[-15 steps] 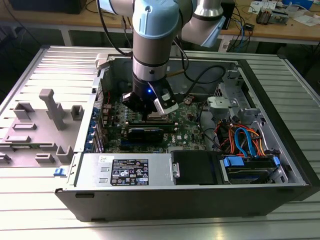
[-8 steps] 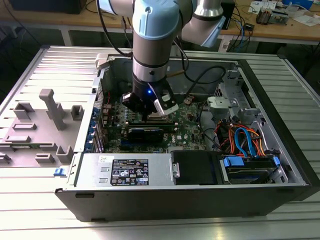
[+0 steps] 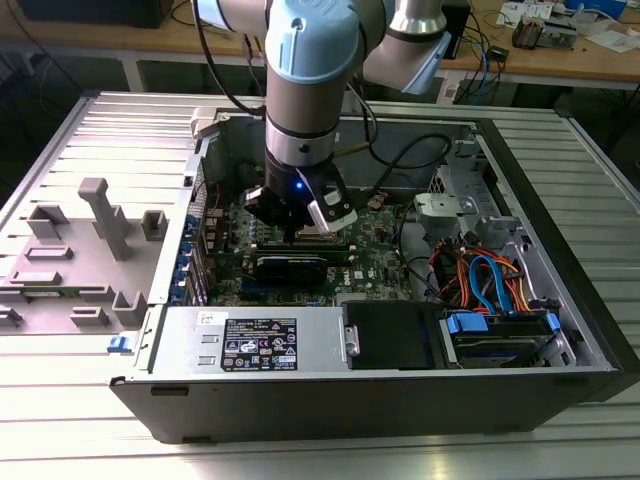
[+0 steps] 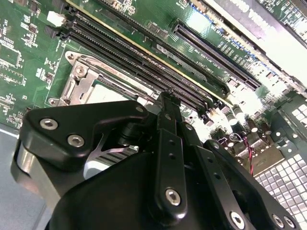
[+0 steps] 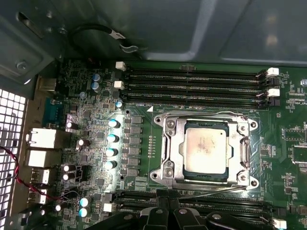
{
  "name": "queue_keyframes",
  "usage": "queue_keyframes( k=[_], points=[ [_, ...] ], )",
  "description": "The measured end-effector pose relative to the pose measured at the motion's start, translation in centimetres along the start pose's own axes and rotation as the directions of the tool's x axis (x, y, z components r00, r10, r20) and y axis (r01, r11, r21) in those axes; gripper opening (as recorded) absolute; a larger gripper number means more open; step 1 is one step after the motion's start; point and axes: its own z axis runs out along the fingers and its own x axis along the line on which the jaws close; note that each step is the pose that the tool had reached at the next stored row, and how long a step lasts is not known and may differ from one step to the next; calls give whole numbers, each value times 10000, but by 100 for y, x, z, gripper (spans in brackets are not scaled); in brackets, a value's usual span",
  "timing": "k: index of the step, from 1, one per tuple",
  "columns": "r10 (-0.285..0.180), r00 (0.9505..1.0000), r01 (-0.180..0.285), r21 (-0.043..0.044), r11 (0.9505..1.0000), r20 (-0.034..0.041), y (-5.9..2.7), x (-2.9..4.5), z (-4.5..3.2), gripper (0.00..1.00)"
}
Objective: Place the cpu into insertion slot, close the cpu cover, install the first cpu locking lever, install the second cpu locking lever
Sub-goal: 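Install the second cpu locking lever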
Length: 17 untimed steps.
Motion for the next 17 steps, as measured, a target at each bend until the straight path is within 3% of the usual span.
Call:
queue_keyframes(
  k=[12,17],
  points=[
    [-98,10000,98,-376,9992,16,-48,35,79,11],
    [-120,9999,121,-452,9989,18,-51,49,107,11]
  ],
)
